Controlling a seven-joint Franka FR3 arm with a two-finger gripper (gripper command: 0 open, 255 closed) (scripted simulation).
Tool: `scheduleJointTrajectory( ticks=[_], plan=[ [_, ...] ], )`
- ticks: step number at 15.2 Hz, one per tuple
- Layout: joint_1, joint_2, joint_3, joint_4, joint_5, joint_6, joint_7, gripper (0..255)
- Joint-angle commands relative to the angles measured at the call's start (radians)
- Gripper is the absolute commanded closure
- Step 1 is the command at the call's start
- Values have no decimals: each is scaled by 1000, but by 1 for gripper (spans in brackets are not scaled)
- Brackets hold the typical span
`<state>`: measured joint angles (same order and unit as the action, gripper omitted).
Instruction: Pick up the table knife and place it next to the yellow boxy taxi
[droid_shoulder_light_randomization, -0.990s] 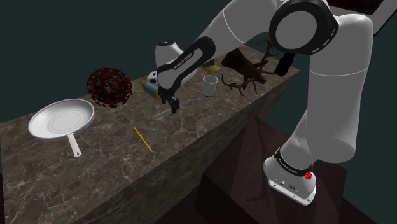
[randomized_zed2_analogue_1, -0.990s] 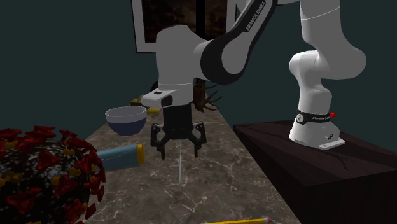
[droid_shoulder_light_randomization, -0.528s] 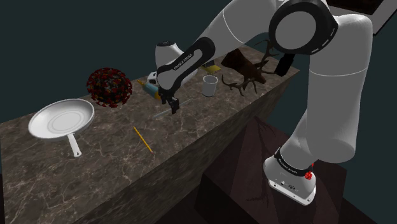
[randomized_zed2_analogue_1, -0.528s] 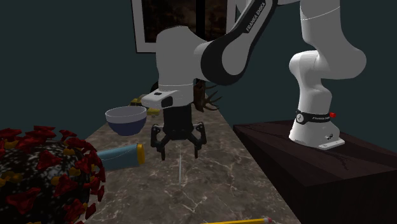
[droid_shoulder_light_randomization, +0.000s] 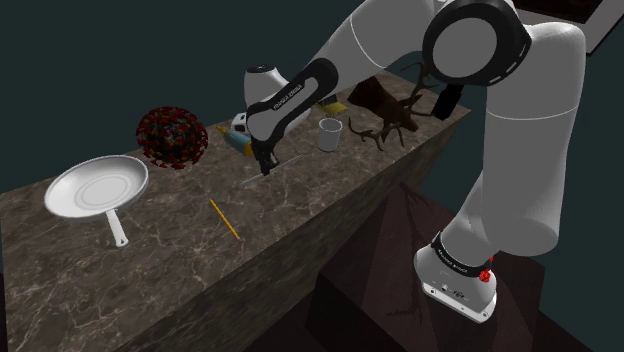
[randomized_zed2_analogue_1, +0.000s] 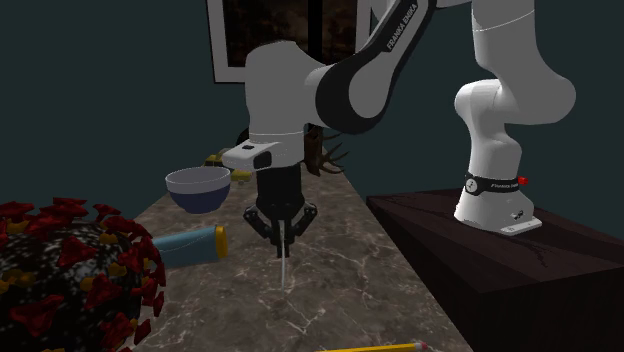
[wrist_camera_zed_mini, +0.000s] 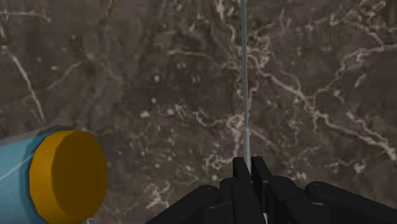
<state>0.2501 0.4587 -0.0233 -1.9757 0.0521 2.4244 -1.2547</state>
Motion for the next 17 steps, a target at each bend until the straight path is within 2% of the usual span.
scheduleJointTrajectory(
  ticks=[1, 17],
  plan=[
    [0, 0, 0, 0, 0, 0, 0, 255],
    [3, -132, -5, 30, -9, -161, 9, 255]
  ],
)
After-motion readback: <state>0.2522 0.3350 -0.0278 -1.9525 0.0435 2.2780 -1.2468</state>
